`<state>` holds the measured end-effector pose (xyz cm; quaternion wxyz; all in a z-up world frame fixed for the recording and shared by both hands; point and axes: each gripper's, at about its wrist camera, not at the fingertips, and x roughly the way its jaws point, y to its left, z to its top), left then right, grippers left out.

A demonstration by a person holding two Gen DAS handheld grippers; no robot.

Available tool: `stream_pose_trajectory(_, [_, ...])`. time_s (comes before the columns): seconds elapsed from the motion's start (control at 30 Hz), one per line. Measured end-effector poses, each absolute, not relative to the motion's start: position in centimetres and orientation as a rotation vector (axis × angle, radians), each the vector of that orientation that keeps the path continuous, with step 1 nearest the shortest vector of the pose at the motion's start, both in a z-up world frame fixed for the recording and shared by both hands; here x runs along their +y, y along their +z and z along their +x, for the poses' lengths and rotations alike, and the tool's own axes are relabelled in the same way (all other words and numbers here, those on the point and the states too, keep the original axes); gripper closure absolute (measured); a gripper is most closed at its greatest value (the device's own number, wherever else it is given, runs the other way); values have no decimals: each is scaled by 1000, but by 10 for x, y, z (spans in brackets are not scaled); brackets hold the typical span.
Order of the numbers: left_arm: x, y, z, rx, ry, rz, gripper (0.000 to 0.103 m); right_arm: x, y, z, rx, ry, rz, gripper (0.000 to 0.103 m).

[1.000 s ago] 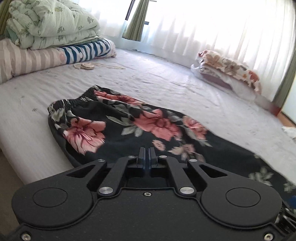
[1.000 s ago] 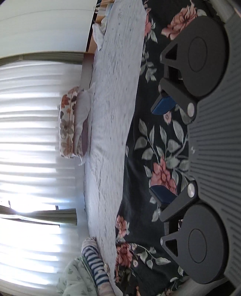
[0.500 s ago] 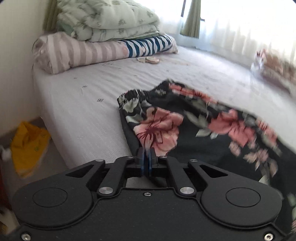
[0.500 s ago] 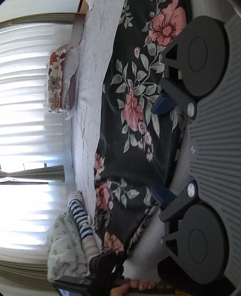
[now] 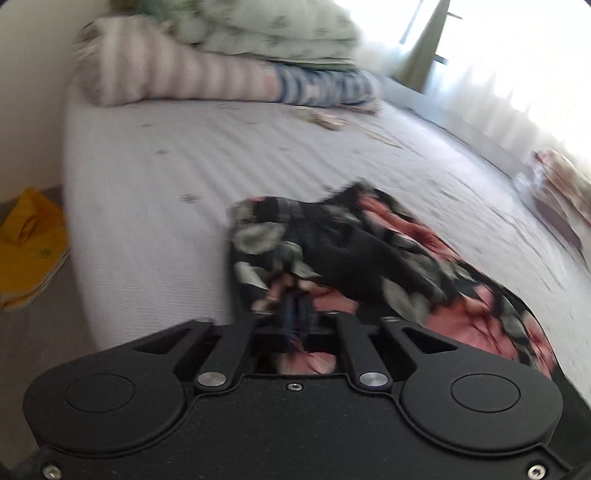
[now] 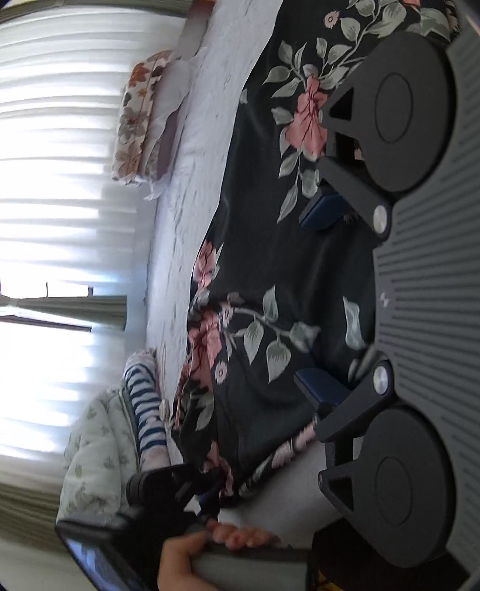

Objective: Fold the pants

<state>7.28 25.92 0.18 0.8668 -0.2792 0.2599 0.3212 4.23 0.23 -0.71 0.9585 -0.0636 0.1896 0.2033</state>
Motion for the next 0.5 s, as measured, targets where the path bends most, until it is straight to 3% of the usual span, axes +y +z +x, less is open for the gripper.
stream_pose_trajectory(0.2, [263,13,74,529,857,-571,99,-9,2,38,398,534,-35,11])
stream_pose_trajectory(0.4, [221,37,61,457,735,-426,81,-60,13,29,336,411,8,11])
stream_pose_trajectory(0.5, [179,47,57,437,587,-325,66,-101,18,27,321,266,44,11])
